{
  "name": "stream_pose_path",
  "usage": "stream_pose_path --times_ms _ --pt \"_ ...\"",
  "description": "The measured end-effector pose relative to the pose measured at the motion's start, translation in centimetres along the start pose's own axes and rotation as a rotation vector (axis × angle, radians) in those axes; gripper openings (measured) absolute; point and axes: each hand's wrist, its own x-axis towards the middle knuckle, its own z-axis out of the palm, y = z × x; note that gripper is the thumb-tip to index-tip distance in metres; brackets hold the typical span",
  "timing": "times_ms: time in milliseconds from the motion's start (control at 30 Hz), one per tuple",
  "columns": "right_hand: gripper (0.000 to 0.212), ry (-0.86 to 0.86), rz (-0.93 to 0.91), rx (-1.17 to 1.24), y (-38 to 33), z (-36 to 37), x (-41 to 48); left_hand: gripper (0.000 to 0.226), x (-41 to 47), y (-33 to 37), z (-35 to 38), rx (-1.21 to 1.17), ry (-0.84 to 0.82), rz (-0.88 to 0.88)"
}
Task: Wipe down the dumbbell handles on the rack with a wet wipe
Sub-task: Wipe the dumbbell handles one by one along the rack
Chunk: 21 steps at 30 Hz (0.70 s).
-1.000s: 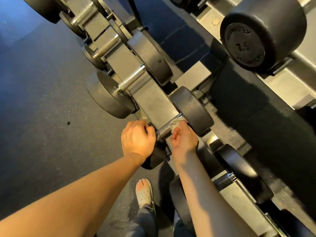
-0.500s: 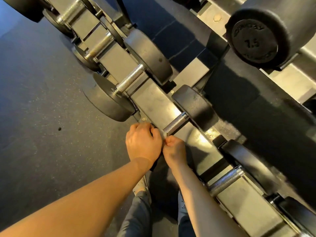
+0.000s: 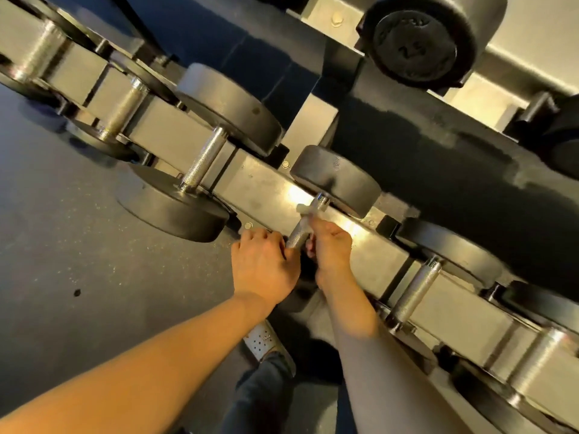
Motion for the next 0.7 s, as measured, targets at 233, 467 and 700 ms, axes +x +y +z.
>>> stream_pose_path --times_ms 233,467,700 --pt "0.033 -0.197 -0.003 -0.543 0.5 -0.5 -0.8 0.029 -0.4 -4.4 -2.0 -0.244 -0.048 0.167" --pt "0.011 -0.225 0.021 -1.127 -1.1 0.0 -1.0 0.019 1.5 -9.0 -9.8 -0.049 0.127 0.204" --pt "0.026 -0.088 -0.180 -1.194 -1.4 -0.5 -3.1 0.028 4.1 -12.8 -12.1 -0.147 0.394 0.012"
